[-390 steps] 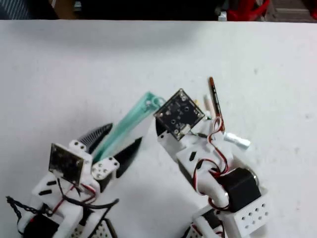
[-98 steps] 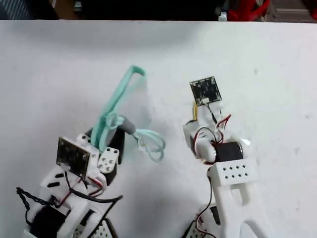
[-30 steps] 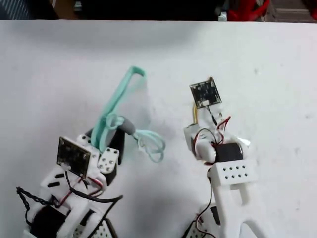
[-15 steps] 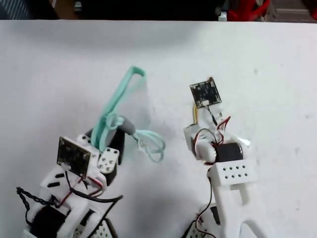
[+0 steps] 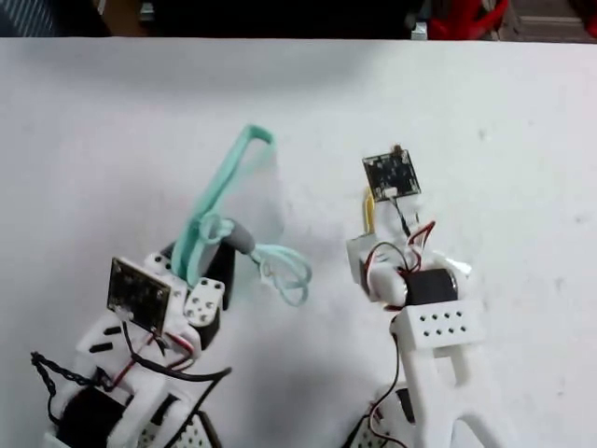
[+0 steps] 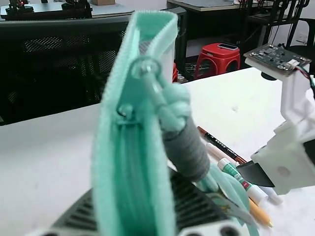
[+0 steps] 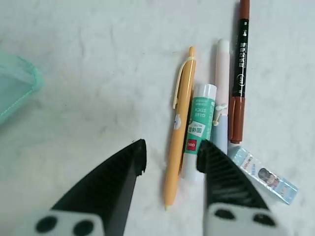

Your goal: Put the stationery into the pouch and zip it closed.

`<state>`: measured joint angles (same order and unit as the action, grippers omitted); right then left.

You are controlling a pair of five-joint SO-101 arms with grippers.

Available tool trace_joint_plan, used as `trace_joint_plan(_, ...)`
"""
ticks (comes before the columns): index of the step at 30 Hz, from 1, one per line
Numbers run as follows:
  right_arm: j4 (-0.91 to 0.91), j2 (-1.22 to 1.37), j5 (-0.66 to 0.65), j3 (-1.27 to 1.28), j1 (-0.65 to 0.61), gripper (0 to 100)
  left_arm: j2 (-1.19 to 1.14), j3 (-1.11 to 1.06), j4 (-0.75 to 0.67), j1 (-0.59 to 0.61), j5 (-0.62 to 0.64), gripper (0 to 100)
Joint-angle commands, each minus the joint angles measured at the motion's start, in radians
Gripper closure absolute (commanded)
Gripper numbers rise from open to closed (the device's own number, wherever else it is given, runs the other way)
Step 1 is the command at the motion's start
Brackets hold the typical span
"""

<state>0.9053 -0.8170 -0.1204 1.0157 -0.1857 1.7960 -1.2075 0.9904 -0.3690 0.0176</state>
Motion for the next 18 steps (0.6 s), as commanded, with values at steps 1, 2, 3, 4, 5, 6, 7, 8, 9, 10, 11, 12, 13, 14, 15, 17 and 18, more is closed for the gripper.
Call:
trace_joint_plan(1, -0.001, -0.025, 0.008, -0.028, 0.007, 76.9, -0.007, 0.006, 0.002, -0.012, 0.002, 98)
trace_joint_plan(2, -0.002, -0.025, 0.008, -0.026, 0.007, 77.3, -0.007, 0.006, 0.002, -0.012, 0.002, 98)
trace_joint_plan(3, -0.002, -0.025, 0.008, -0.026, 0.007, 77.6, -0.007, 0.006, 0.002, -0.012, 0.002, 98)
trace_joint_plan(4, -0.002, -0.025, 0.008, -0.026, 0.007, 77.9, -0.007, 0.006, 0.002, -0.012, 0.002, 98)
trace_joint_plan(5, -0.002, -0.025, 0.008, -0.026, 0.007, 78.0, -0.007, 0.006, 0.002, -0.012, 0.002, 98)
trace_joint_plan(6, -0.002, -0.025, 0.008, -0.026, 0.007, 78.0, -0.007, 0.006, 0.002, -0.012, 0.002, 98)
trace_joint_plan(7, -0.002, -0.025, 0.008, -0.026, 0.007, 78.0, -0.007, 0.006, 0.002, -0.012, 0.002, 98)
trace_joint_plan(8, -0.002, -0.025, 0.008, -0.026, 0.005, 78.0, -0.007, 0.006, 0.002, -0.012, 0.002, 98)
trace_joint_plan(9, -0.002, -0.025, 0.008, -0.025, 0.005, 78.0, -0.007, 0.006, 0.002, -0.012, 0.002, 98)
trace_joint_plan(10, -0.002, -0.025, 0.008, -0.025, 0.005, 78.0, -0.007, 0.006, 0.002, -0.012, 0.002, 98)
trace_joint_plan(11, -0.002, -0.025, 0.008, -0.025, 0.004, 78.0, -0.007, 0.006, 0.002, -0.012, 0.002, 98)
trace_joint_plan(12, -0.002, -0.025, 0.008, -0.025, 0.004, 78.0, -0.007, 0.006, 0.002, -0.012, 0.002, 98)
trace_joint_plan(13, -0.002, -0.025, 0.008, -0.025, 0.004, 78.0, -0.007, 0.006, 0.002, -0.012, 0.002, 98)
trace_joint_plan(14, -0.002, -0.025, 0.008, -0.025, 0.004, 78.0, -0.007, 0.006, 0.002, -0.012, 0.002, 98)
trace_joint_plan(15, -0.002, -0.025, 0.008, -0.025, 0.004, 78.0, -0.007, 0.006, 0.002, -0.012, 0.002, 98)
trace_joint_plan(17, -0.002, -0.025, 0.008, -0.025, 0.004, 78.0, -0.007, 0.006, 0.002, -0.012, 0.002, 98)
trace_joint_plan(18, -0.002, -0.025, 0.008, -0.025, 0.004, 78.0, -0.007, 0.006, 0.002, -0.012, 0.002, 98)
